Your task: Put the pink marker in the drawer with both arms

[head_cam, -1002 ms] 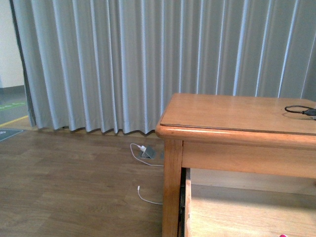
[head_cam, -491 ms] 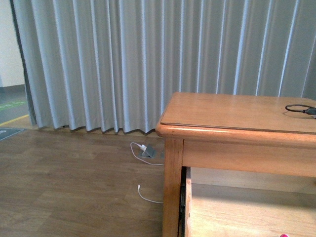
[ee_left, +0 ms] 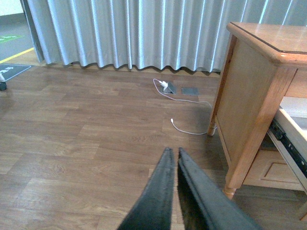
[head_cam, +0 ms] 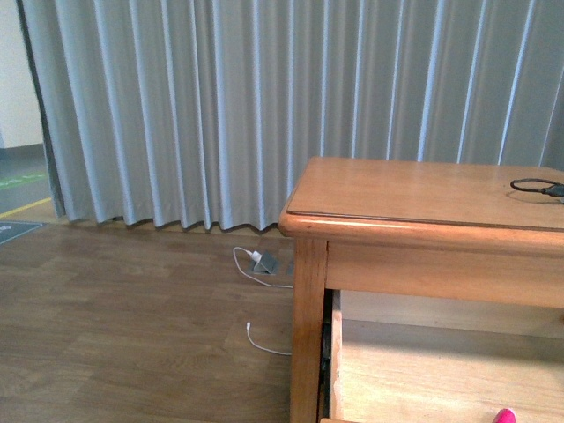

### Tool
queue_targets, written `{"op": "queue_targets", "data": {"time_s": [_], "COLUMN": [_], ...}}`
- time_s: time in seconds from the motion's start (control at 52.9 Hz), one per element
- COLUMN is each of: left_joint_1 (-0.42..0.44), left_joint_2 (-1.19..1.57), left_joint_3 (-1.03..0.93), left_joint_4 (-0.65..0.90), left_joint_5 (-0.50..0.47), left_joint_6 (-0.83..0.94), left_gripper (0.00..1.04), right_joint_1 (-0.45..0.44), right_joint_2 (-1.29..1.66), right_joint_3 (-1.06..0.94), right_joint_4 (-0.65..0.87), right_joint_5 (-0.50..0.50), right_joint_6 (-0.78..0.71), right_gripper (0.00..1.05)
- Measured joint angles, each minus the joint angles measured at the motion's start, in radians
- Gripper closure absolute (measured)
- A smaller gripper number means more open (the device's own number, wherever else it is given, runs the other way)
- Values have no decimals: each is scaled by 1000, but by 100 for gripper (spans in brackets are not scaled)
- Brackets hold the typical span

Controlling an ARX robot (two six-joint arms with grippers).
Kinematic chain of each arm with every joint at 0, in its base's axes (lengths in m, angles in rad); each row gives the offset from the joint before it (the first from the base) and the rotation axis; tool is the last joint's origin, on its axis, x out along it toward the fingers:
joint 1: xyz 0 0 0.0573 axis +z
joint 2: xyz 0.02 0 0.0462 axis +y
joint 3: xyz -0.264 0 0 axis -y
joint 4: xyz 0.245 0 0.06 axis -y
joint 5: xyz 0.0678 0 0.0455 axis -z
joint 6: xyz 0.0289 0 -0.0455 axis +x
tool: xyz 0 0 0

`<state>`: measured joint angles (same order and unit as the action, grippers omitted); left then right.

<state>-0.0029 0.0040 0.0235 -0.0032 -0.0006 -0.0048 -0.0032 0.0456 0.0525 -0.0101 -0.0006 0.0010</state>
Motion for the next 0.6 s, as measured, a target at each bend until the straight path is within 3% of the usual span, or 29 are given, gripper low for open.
{"op": "queue_targets", "data": {"time_s": [0.113, 0.189, 0.321, 0.454, 0.605], "left_joint_1": [0, 0, 0, 0, 0], "left_joint_2": [0, 0, 0, 0, 0], "left_joint_3": [0, 0, 0, 0, 0], "left_joint_4": [0, 0, 0, 0, 0], "left_joint_5": [0, 0, 0, 0, 0], "left_joint_6": [0, 0, 0, 0, 1], "left_gripper": [73, 58, 35, 5, 6], "right_joint_1": [17, 33, 44, 42, 109], "right_joint_2": [-1, 40, 201, 533, 905], "right_joint_3": [-11, -7, 10, 90, 168], "right_joint_4": [28, -32, -149, -79, 60], "right_joint_5": [62, 68, -13, -65, -31], "right_joint_6": [-58, -135, -149, -127, -113], "right_gripper": [8, 8, 8, 8, 8]}}
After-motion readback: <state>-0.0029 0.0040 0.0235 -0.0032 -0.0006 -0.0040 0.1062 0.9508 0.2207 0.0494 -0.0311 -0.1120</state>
